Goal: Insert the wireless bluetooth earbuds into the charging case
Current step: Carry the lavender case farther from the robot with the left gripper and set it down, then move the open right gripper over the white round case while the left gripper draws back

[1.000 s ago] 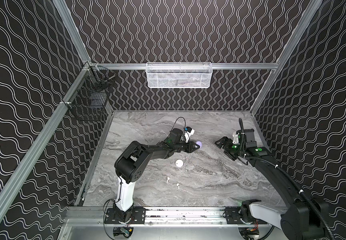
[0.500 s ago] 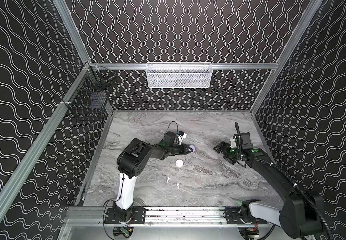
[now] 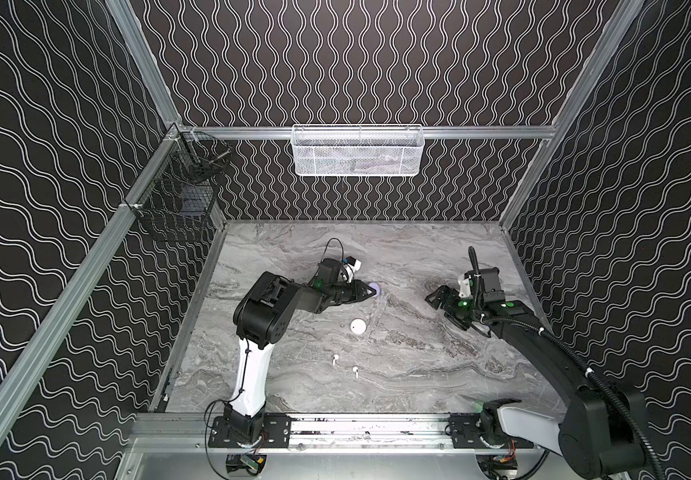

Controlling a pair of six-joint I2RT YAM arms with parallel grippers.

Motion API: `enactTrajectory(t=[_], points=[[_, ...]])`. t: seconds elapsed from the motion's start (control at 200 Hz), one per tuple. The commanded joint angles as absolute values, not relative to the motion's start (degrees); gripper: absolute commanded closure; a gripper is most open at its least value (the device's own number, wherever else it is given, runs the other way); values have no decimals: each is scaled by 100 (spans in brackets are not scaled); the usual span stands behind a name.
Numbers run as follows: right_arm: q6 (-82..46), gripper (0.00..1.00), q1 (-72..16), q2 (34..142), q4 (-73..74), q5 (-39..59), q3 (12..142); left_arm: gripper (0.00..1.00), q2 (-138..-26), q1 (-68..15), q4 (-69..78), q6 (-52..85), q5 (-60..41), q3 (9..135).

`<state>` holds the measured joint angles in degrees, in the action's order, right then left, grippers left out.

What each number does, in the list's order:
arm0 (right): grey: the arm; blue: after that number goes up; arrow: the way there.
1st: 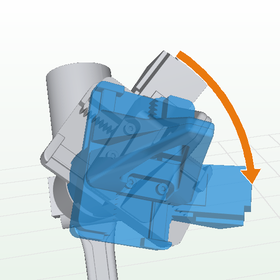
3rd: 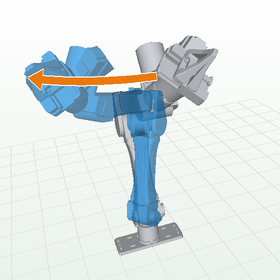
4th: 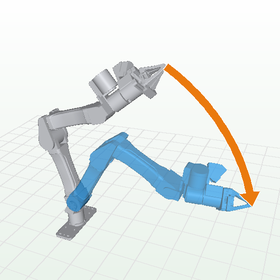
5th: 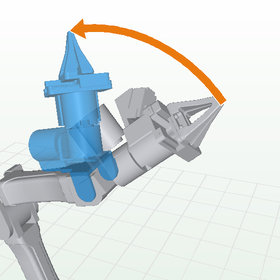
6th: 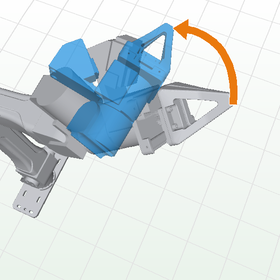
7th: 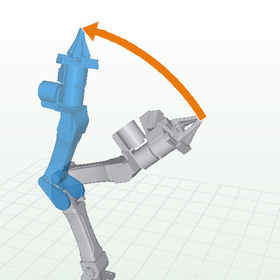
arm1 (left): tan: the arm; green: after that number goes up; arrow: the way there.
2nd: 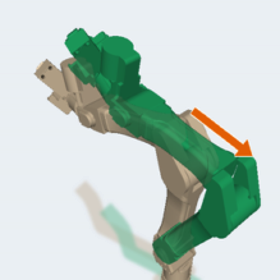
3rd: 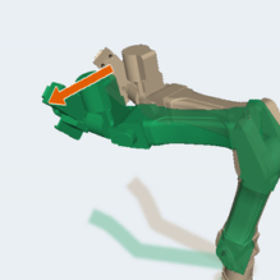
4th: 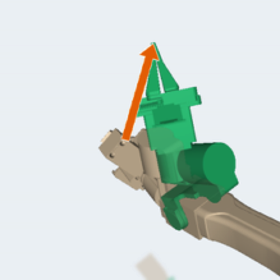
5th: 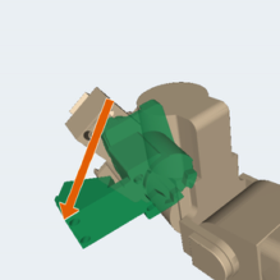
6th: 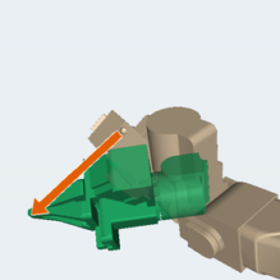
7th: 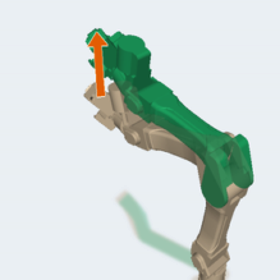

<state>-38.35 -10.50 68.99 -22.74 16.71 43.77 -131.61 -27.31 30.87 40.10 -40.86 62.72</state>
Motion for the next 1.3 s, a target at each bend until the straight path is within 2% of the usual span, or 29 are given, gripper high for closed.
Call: enactTrajectory(t=[0.0, 0.235, 0.355, 0.495, 0.951, 1.296], points=[[-3771, 15, -1090, 6848, -2021, 1675, 4351, 97, -13243, -2707, 3015, 3873, -4167, 6334], [-3770, 15, -1201, 6741, -2039, 1506, 4333, 84, -13315, -2681, 2786, 3819, -4108, 6406], [-3742, 15, -1213, 6733, -2074, 1492, 4351, 65, -13309, -2669, 2701, 3814, -4075, 6416], [-3700, 14, -1239, 6674, -2058, 1477, 4342, 57, -13222, -2661, 2499, 3700, -3943, 6424], [-3590, 13, -1267, 6343, -2064, 1541, 4271, 59, -12628, -2477, 2156, 3349, -3121, 5906], [-3412, 14, -1483, 6117, -1982, 1468, 4123, 62, -11566, -2438, 2122, 2769, -2245, 4931]])
